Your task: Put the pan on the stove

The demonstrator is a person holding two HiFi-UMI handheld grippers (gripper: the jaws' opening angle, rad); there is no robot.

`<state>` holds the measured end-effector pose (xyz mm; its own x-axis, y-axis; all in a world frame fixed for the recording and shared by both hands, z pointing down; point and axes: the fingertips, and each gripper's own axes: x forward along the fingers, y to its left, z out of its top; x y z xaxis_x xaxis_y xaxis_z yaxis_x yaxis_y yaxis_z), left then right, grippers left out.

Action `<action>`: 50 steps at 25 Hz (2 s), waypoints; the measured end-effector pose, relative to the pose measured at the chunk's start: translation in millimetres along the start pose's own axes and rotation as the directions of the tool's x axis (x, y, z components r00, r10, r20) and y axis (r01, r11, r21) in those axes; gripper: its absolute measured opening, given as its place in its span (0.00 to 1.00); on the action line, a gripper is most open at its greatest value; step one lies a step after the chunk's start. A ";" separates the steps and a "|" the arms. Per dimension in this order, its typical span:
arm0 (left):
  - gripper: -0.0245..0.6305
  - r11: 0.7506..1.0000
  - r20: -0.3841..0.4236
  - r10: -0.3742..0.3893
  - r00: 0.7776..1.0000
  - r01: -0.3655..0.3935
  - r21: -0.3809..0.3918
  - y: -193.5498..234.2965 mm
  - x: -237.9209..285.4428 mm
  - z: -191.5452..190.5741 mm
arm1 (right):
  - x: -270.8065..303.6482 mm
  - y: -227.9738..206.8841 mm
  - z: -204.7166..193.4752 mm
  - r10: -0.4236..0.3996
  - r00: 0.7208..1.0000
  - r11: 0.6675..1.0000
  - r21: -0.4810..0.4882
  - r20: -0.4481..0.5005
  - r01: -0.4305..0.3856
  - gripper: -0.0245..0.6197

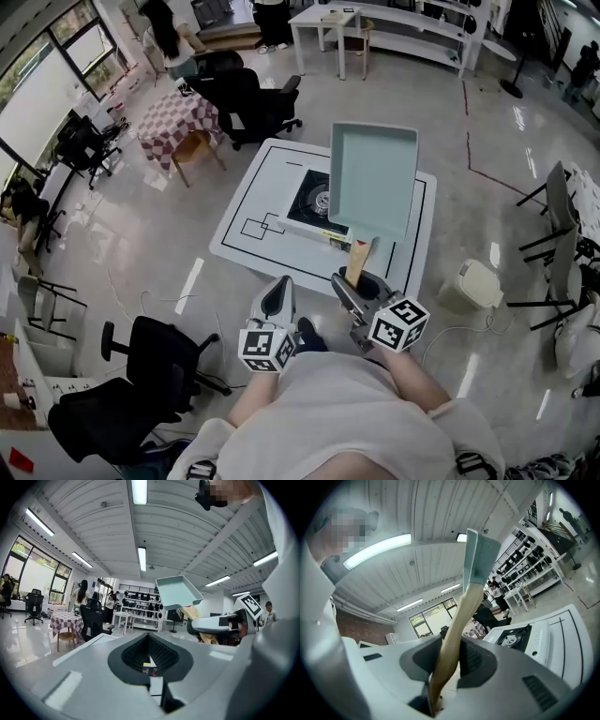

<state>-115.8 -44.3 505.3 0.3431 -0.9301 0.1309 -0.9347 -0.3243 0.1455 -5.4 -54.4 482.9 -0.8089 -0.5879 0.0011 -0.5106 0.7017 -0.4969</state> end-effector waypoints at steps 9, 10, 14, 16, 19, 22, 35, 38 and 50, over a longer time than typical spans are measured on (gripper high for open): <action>0.05 0.995 -0.020 -0.083 0.996 0.084 0.051 95.3 83.1 33.3 | 102.8 -24.7 22.6 -0.003 0.999 1.000 0.021 0.048 0.002 0.19; 0.05 0.995 -0.020 -0.087 0.996 0.088 0.055 101.0 91.4 37.1 | 109.9 -26.8 24.3 -0.001 0.999 1.000 0.028 0.048 -0.001 0.19; 0.05 0.994 -0.013 -0.095 0.995 0.095 0.061 107.9 114.8 49.6 | 125.2 -32.7 29.3 0.022 0.999 0.998 0.066 0.037 -0.025 0.20; 0.05 0.994 -0.018 -0.089 0.996 0.090 0.055 106.4 123.7 49.2 | 128.0 -36.9 29.4 0.036 0.999 0.995 0.088 0.027 -0.039 0.20; 0.05 0.997 -0.026 -0.073 0.997 0.074 0.026 99.6 131.5 43.2 | 127.2 -45.8 25.9 0.062 0.998 0.990 0.127 0.002 -0.062 0.20; 0.05 0.998 -0.038 -0.062 0.997 0.063 0.008 92.9 135.6 37.0 | 124.6 -59.1 21.1 0.072 0.997 0.985 0.158 -0.019 -0.069 0.20; 0.05 1.000 -0.116 0.010 0.993 -0.011 -0.009 117.4 130.2 9.5 | 144.6 -99.9 -30.2 0.096 0.991 0.944 0.325 -0.098 -0.060 0.20; 0.05 1.000 -0.124 0.015 0.992 -0.016 -0.013 123.4 130.3 7.2 | 152.4 -103.9 -42.2 0.108 0.989 0.926 0.372 -0.102 -0.063 0.20; 0.05 1.000 -0.174 0.026 0.984 -0.029 -0.010 151.0 136.3 -7.5 | 170.0 -129.0 -89.1 0.128 0.983 0.841 0.540 -0.130 -0.038 0.20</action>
<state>-209.5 -218.8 552.5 0.3293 -0.8941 0.3036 -0.9431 -0.2958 0.1519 -103.0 -209.0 624.5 -0.8985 -0.4361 0.0499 -0.2408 0.3947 -0.8867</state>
